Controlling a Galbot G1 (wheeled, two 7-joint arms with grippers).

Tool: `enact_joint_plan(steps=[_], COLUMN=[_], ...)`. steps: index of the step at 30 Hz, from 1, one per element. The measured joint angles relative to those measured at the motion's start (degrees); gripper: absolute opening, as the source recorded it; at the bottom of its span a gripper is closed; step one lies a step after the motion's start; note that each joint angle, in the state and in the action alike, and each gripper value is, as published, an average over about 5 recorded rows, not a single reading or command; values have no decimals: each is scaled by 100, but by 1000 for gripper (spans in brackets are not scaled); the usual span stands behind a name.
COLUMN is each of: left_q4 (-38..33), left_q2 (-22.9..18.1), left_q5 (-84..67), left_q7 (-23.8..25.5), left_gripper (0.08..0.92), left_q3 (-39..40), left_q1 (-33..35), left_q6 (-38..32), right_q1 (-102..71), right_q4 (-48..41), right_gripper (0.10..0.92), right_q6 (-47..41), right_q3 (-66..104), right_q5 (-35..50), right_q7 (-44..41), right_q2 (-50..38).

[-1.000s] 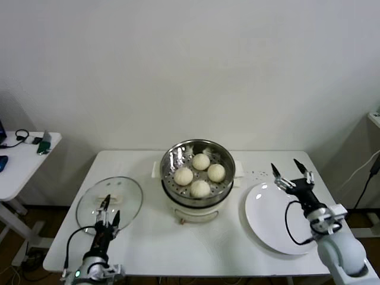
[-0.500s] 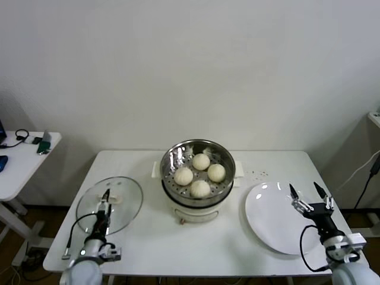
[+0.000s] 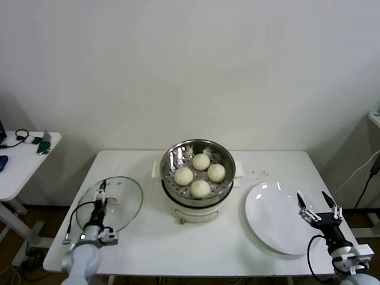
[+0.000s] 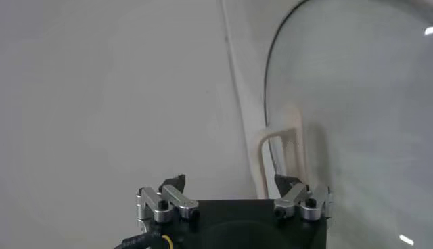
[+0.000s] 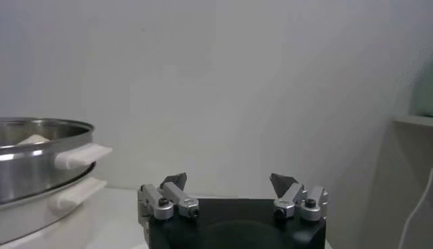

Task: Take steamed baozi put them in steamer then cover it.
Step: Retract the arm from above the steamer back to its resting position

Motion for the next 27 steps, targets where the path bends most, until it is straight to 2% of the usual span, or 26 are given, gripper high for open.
enact_joint_plan(steps=[9, 12, 27], left_q4=[284, 311, 454], left_q2=[104, 121, 147], left_q5=[-175, -275, -763], left_q7=[26, 62, 196], left_gripper=[822, 790, 342], left_q3=[60, 92, 220], left_q1=[-252, -266, -362], left_q6=[-17, -49, -121], right_q1=[-47, -56, -75], right_q4=[-28, -43, -115], right_gripper=[823, 823, 823], right_q6=[52, 65, 145], right_q3=[40, 44, 58], right_q5=[-151, -196, -395], right_q7=[-77, -100, -202], right_q2=[116, 153, 332])
